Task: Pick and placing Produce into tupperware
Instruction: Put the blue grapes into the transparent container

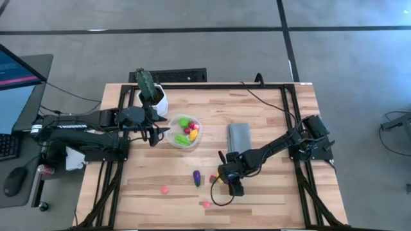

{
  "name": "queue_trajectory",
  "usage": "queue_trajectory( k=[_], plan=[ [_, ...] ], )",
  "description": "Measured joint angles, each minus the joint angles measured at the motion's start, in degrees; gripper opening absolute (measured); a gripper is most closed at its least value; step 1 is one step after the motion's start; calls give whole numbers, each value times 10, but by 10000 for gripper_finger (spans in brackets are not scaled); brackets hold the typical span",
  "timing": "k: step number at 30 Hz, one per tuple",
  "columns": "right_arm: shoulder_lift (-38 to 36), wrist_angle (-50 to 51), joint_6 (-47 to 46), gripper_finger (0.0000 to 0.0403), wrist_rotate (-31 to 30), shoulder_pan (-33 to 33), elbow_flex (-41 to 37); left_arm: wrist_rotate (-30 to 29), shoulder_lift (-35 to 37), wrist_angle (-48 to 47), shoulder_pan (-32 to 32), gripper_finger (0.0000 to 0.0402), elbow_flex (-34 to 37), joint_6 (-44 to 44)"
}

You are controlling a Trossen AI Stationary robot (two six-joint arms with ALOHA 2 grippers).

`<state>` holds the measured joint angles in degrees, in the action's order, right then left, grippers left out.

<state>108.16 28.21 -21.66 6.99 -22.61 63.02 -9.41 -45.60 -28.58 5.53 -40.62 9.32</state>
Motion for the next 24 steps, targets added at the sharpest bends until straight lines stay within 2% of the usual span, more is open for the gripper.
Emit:
queue_trajectory(
  k=[24],
  plan=[
    [-13,0,-10,255,13,-1,-3,0,0,0,0,199,0,0]
  ],
)
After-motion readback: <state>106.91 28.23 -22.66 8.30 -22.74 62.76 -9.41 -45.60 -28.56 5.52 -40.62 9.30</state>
